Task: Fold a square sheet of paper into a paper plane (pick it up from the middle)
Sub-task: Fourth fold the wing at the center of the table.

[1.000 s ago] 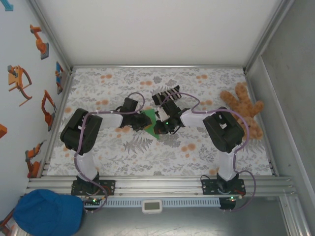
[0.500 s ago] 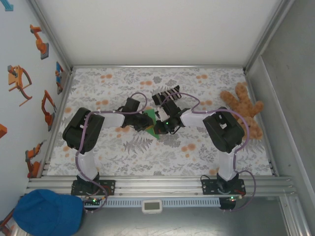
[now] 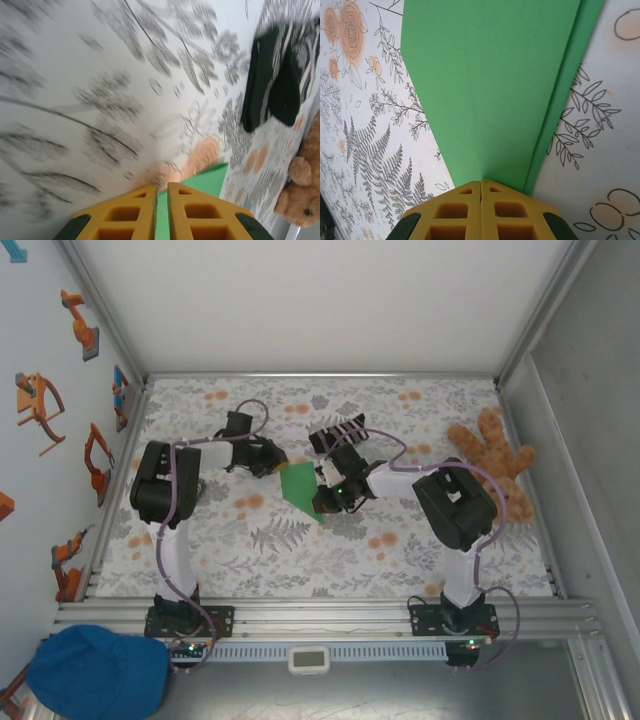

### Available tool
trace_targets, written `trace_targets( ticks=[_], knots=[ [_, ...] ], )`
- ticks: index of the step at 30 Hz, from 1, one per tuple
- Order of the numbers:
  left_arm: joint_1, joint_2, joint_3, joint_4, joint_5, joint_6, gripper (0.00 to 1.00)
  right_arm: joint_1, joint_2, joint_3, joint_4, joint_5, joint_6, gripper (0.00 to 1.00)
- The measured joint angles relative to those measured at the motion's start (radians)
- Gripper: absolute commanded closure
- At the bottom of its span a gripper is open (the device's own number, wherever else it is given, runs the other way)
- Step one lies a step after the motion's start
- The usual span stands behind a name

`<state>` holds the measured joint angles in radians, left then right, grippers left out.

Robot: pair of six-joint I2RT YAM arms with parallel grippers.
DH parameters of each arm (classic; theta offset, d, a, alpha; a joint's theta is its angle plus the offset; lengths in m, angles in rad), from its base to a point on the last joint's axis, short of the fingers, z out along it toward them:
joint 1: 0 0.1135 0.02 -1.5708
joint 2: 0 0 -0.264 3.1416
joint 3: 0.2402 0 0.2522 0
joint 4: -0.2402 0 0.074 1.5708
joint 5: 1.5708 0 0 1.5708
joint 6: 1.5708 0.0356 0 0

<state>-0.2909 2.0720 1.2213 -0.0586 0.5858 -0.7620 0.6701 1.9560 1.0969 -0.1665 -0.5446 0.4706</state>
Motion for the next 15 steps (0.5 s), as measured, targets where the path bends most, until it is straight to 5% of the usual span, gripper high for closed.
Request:
trace_targets(
  ticks=[8,15],
  knots=[
    [0.090,-0.063,0.021,-0.060,-0.053,0.001,0.85,0.000,-0.003,0.002,-0.003,-0.002,0.000,1.00],
    [-0.050,-0.351,-0.046,-0.033,-0.089,-0.023,0.84,0.000,-0.025,0.001,-0.047,-0.003,0.021,1.00]
  ],
)
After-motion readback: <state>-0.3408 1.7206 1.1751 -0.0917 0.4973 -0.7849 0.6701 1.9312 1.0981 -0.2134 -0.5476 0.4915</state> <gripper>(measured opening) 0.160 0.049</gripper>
